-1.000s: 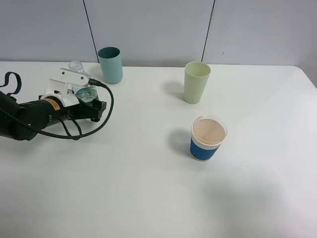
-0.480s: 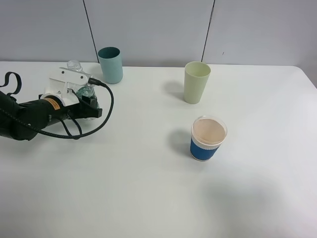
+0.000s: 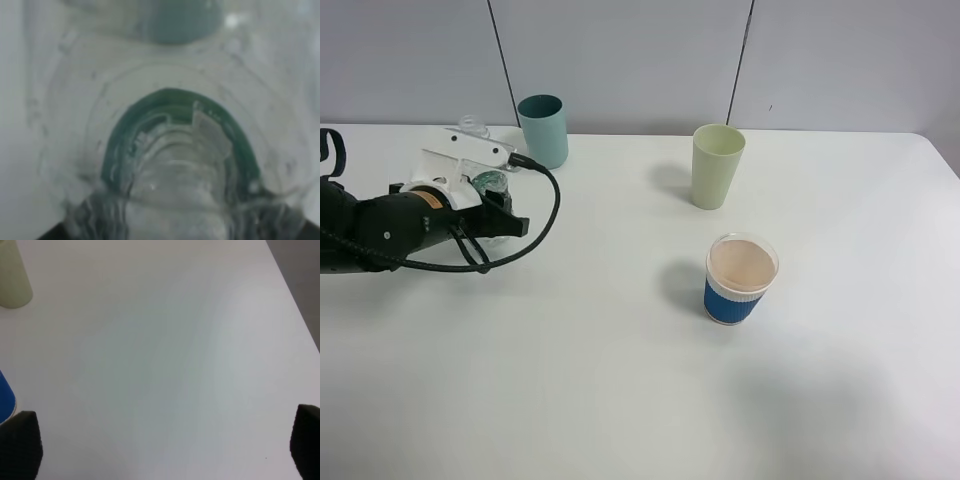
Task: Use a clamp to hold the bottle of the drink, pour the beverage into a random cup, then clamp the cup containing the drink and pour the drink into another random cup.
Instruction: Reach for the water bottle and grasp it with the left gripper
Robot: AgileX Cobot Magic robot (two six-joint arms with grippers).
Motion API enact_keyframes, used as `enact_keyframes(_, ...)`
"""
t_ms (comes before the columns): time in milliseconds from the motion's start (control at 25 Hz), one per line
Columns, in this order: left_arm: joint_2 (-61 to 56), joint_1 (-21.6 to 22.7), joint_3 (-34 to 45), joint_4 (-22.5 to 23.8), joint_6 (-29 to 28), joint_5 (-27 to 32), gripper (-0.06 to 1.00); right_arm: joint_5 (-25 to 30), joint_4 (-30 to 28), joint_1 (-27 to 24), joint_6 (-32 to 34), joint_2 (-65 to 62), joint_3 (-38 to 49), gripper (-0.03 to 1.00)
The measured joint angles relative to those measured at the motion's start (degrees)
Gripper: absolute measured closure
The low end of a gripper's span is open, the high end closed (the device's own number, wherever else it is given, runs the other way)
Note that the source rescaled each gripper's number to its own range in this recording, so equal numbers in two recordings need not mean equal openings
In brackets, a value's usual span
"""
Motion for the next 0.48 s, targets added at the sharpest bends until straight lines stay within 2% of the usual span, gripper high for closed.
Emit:
enact_keyframes(280, -1.81, -9.35, -4.08, -29.73, 25.70, 0.99, 0.94, 0.00, 0.00, 0.00, 0.00, 0.00, 0.00, -0.03)
enact_keyframes(400, -1.86, -12.35, -7.14, -38.73, 33.76, 1.10, 0.94, 0.00, 0.00, 0.00, 0.00, 0.00, 0.00, -0.03)
enact_keyframes(480, -1.86, -12.92, -9.23, -43.92, 37.03, 1.32, 0.94, 0.00, 0.00, 0.00, 0.00, 0.00, 0.00, -0.03)
